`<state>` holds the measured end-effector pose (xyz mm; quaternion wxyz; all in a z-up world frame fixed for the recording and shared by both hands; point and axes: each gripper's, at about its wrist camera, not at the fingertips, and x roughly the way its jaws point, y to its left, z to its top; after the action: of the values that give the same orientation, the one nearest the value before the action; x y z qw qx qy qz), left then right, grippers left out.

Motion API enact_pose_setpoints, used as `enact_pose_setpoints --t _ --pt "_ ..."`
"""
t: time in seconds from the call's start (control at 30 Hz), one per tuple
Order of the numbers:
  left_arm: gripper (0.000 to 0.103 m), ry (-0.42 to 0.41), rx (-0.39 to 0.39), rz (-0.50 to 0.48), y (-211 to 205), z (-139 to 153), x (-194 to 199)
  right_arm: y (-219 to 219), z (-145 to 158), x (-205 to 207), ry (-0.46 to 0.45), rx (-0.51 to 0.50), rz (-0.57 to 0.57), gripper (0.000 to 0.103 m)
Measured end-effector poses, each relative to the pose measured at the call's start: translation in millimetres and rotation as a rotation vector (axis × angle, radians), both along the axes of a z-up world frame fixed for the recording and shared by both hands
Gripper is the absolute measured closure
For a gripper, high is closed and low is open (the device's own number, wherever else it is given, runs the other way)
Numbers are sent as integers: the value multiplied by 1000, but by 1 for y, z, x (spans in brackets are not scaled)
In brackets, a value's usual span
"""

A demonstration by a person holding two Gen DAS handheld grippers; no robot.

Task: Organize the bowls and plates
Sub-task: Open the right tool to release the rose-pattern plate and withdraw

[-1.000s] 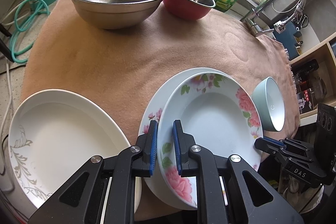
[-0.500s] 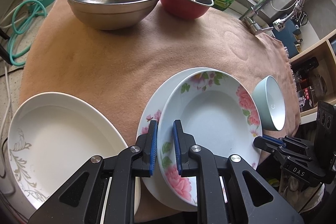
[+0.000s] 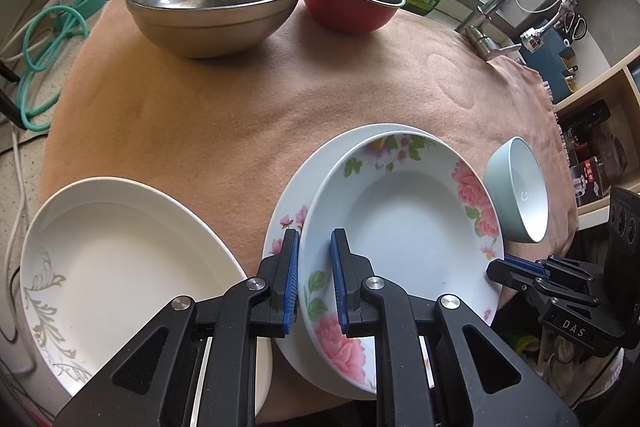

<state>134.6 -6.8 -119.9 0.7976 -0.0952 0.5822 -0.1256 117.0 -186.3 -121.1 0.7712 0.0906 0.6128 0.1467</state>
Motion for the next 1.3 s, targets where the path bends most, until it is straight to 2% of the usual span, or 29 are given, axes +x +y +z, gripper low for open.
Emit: enact_pose_setpoints --t 0.3,0.37,0.5,1.03,1.3 --pt "89 3 21 -19 -4 1 1 1 0 0 2 -11 4 88" --pt "85 3 22 -24 -5 1 1 1 0 0 3 -11 5 88" --pt "83 -5 43 -31 -6 2 1 2 0 0 2 -13 8 88" --pt "83 -4 29 -22 -4 2 1 2 0 -1 1 -21 11 88" --pt "83 -22 12 -10 -1 10 1 0 13 -4 -38 -27 11 87"
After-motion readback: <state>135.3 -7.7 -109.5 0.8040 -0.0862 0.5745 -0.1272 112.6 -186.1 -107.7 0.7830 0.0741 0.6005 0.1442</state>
